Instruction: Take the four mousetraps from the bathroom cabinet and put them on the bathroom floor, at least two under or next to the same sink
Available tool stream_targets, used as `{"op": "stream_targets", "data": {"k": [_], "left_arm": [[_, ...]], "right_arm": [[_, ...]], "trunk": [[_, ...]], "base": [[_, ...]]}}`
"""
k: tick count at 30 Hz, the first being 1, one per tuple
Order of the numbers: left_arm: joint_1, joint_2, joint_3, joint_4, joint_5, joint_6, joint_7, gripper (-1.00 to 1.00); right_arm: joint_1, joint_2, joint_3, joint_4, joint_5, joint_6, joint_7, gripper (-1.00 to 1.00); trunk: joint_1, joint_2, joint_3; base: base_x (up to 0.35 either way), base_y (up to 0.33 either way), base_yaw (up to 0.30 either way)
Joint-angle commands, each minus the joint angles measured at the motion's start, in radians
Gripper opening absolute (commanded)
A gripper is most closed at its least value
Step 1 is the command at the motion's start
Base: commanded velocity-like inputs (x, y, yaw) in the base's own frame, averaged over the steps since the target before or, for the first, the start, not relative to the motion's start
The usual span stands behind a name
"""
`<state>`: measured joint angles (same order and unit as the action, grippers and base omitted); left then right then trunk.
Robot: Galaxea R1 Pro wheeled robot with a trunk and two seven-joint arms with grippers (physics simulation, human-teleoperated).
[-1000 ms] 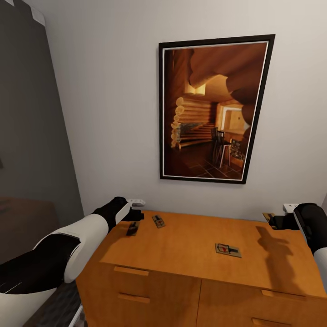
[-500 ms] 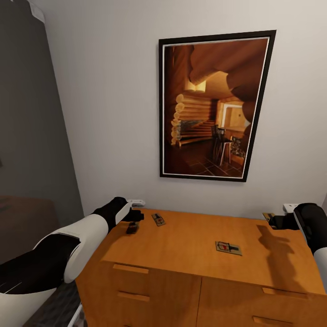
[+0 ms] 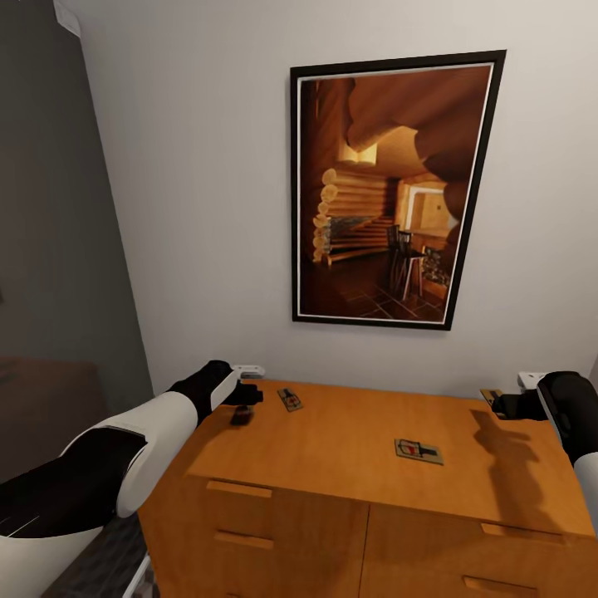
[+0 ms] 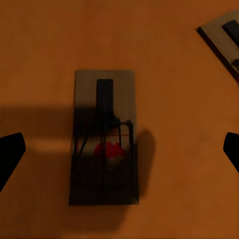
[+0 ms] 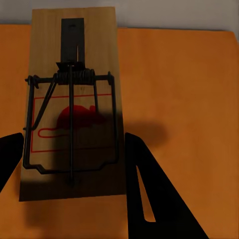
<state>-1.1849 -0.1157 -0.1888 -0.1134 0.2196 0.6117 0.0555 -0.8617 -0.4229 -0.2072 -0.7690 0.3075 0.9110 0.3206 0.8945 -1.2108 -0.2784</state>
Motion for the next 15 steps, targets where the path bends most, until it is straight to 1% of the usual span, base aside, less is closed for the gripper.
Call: {"op": "stream_targets", "data": {"k": [1, 6, 15], "left_arm": [[-0.001, 0.000, -0.006, -0.002, 0.011, 0.005, 0.006, 1.00], [-0.001, 0.002, -0.006, -0.002, 0.011, 0.005, 0.006, 1.00], [-0.001, 0.001, -0.006, -0.002, 0.011, 0.005, 0.006, 1.00]], "right_arm": [[-0.001, 0.000, -0.002, -0.001, 0.008, 0.003, 0.006, -1.00], [-0.001, 0.000, -0.003, -0.001, 0.008, 0.003, 0.006, -1.00], [-0.001, 0.000, -0.002, -0.001, 0.008, 0.003, 0.006, -1.00]], "trunk": [[0.004, -0.008, -0.005], [0.023, -0.043, -0.020], [0.023, -0.043, -0.020]], "base": [[0.000, 0.000, 0.000], [0.000, 0.000, 0.000], [0.000, 0.000, 0.000]]}}
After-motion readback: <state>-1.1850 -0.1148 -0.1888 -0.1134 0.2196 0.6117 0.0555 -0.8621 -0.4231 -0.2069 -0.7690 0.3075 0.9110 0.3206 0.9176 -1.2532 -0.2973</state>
